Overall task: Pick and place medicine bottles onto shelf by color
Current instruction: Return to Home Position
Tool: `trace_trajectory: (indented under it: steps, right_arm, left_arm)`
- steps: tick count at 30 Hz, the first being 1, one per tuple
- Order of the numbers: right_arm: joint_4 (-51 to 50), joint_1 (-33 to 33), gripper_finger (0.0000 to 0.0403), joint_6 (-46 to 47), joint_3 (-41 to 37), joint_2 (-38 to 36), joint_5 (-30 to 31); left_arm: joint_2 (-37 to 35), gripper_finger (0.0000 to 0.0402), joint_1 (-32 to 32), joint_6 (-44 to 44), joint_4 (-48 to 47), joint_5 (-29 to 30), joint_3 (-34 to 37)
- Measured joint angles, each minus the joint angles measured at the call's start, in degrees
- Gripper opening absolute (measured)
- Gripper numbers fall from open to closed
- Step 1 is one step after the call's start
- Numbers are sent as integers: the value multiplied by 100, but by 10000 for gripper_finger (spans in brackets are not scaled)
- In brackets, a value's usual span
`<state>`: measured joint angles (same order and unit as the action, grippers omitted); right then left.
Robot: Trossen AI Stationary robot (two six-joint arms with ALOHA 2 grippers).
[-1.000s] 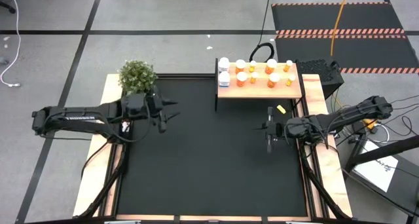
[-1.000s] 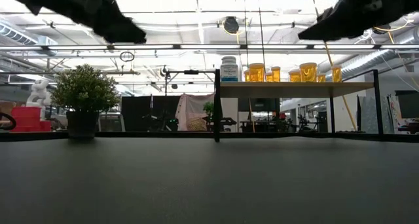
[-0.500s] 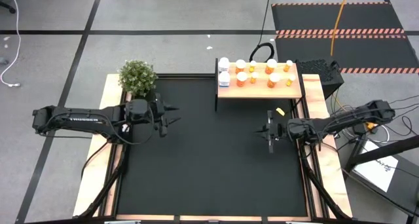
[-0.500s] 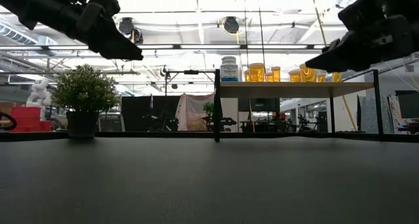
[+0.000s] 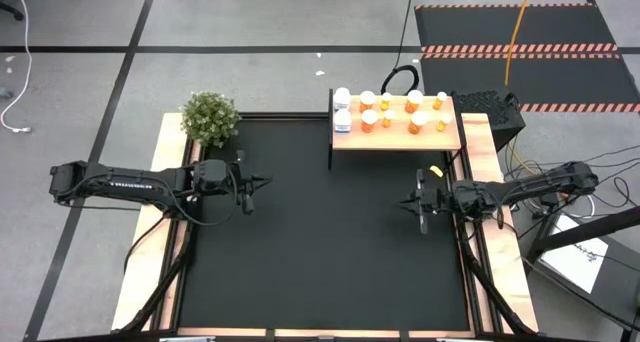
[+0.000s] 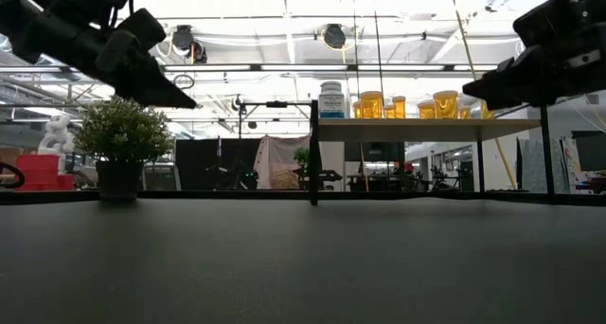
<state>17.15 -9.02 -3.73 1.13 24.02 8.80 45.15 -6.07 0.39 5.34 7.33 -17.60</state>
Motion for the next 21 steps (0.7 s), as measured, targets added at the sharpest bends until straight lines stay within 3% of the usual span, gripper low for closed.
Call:
trace_trajectory:
  steps: [6, 21]
  right_arm:
    - [-540, -1, 0, -9, -7, -536, 4]
    - [-1160, 0, 0, -591, -21, -1685, -4]
  left_arm:
    - [-347, 12, -2, -160, 256, 53, 382]
    - [-2016, 4, -2, -75, 228, 18, 1224]
